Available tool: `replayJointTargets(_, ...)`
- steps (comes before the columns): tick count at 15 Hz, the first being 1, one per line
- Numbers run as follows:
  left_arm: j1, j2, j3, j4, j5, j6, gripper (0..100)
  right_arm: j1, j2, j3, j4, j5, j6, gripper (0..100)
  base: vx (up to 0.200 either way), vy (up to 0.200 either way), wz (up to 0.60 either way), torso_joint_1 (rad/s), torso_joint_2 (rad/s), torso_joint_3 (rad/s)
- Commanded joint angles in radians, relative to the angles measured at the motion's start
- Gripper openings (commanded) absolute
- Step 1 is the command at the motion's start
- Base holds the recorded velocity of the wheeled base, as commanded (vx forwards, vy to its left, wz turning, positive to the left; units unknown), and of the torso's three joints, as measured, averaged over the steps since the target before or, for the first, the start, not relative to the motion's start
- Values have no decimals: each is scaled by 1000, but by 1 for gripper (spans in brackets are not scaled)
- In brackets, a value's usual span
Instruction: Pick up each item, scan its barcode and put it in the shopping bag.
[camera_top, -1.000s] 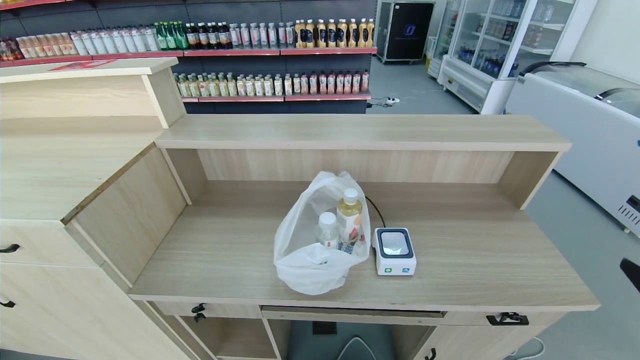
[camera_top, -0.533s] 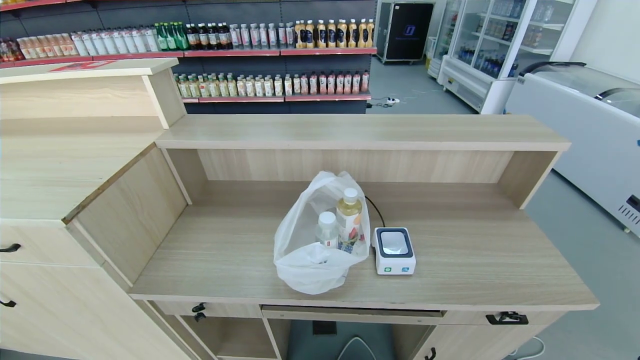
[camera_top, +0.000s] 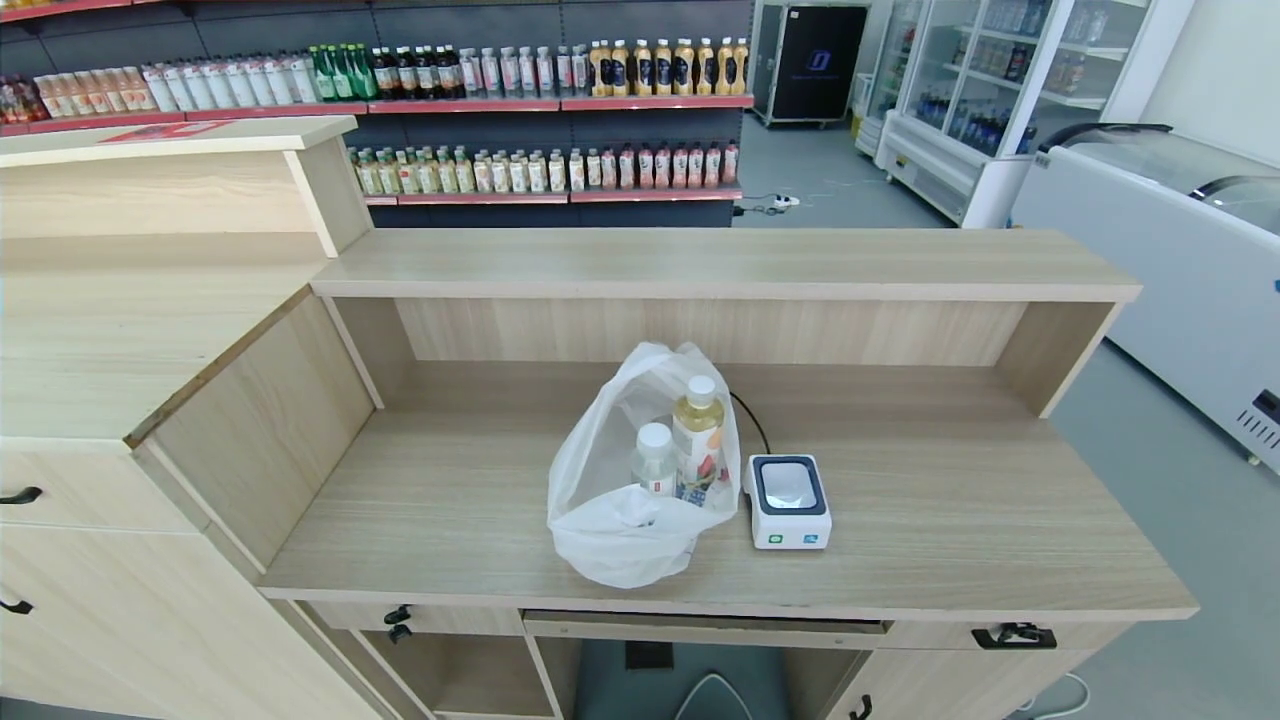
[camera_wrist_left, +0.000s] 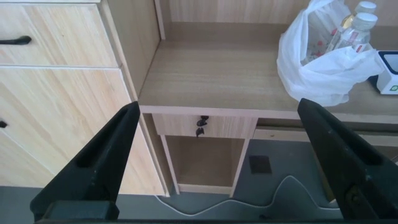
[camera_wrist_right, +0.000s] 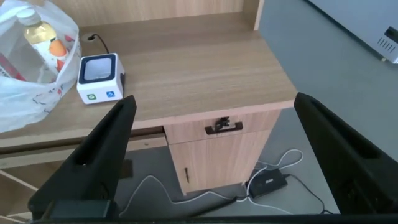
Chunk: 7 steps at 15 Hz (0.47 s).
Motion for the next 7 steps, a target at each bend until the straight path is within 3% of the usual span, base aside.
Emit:
replayJointTargets(1,1,0,0,0,0,0,100,0,3,0,0,1,-1,100,0,0,0,0,0,0)
replayJointTargets(7,1,0,0,0,0,0,100,0,3,0,0,1,-1,100,0,0,0,0,0,0)
